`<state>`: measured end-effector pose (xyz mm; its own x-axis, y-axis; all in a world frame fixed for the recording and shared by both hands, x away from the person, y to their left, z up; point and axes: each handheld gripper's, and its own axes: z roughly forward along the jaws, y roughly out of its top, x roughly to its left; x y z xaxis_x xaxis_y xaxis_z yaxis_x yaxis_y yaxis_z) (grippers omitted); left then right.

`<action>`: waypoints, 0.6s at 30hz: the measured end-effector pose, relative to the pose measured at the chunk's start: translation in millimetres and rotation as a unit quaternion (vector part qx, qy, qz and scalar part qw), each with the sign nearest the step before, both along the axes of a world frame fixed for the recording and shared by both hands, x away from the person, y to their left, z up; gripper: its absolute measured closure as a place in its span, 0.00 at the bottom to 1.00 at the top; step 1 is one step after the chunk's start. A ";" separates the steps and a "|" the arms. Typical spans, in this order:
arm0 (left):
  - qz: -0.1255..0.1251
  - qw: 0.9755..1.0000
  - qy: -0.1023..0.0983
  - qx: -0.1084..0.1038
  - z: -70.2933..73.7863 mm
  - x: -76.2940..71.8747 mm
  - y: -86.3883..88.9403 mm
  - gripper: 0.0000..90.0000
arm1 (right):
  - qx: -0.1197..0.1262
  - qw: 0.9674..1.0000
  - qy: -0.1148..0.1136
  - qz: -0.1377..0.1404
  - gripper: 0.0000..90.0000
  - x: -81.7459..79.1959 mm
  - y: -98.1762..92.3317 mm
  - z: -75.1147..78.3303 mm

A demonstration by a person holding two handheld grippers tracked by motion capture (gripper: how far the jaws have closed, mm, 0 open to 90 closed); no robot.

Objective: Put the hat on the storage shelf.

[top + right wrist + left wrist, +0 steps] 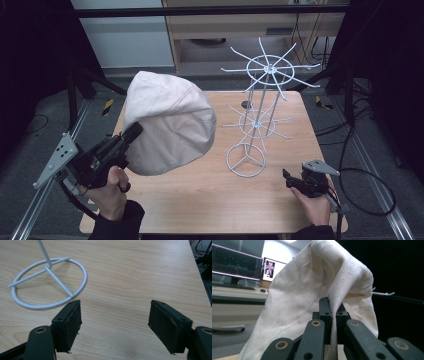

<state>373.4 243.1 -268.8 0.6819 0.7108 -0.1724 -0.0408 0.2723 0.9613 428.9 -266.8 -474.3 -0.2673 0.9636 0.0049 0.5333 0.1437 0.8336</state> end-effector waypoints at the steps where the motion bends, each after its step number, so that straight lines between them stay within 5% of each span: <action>1: -0.003 1.000 -0.004 -0.004 2.6 -0.3 -1.5 0.98 | 0.000 1.000 0.000 0.000 0.29 -0.1 0.0 0.1; 18: -0.040 0.998 -0.042 -0.032 26.8 -1.0 -25.7 0.98 | -0.002 1.000 0.001 0.001 0.29 0.5 -0.3 -0.6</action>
<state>372.4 217.4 -242.0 0.7497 0.6432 -0.1558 -0.0963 0.3390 0.9359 429.5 -267.0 -474.9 -0.2684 0.9633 0.0005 0.5342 0.1484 0.8323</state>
